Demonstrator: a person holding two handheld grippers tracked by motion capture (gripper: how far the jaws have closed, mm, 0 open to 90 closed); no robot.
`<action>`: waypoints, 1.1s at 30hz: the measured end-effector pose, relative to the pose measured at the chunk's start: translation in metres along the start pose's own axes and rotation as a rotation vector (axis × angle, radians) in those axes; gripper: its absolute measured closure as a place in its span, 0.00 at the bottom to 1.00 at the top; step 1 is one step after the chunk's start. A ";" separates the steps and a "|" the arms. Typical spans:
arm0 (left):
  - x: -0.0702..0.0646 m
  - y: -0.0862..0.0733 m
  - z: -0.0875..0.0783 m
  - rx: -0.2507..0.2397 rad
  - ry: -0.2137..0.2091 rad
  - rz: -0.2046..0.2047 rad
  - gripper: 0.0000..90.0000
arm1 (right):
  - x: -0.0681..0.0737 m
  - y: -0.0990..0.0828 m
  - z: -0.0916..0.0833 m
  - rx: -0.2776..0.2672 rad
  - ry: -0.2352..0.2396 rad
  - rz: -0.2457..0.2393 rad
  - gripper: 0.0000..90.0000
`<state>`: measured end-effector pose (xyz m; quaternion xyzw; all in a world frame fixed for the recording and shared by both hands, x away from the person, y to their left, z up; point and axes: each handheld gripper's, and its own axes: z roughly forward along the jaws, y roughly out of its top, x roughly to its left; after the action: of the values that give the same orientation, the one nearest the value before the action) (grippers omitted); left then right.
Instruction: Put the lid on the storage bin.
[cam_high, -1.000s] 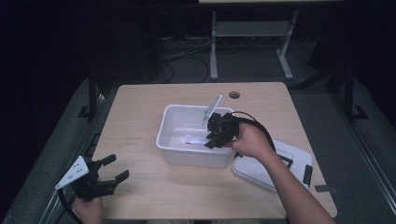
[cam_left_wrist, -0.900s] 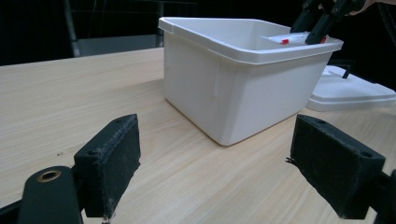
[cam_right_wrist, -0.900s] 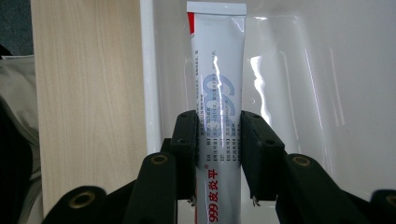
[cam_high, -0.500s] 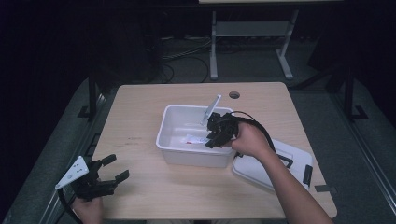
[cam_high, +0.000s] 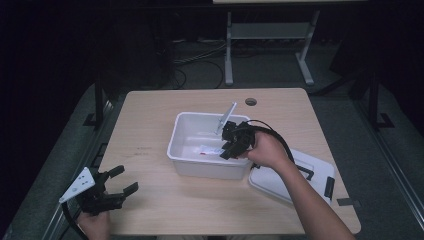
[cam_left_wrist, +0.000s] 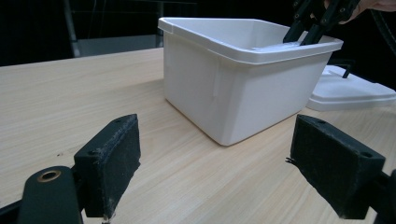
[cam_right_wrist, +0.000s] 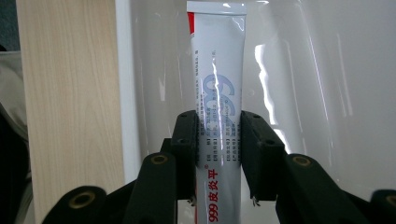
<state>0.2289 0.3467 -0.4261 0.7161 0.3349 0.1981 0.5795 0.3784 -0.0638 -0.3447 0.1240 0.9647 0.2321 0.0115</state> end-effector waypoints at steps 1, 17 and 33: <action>0.000 0.000 0.000 0.001 0.001 -0.001 0.17 | -0.001 -0.002 0.001 0.002 0.001 0.006 0.75; 0.000 0.000 -0.001 -0.003 0.002 -0.001 0.17 | -0.005 -0.004 0.010 0.024 0.010 0.018 0.75; 0.000 0.000 -0.001 -0.003 0.001 0.001 0.17 | -0.004 -0.003 0.015 0.042 0.008 0.020 0.75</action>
<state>0.2286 0.3474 -0.4258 0.7150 0.3347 0.1993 0.5805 0.3832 -0.0606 -0.3590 0.1328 0.9681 0.2123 0.0029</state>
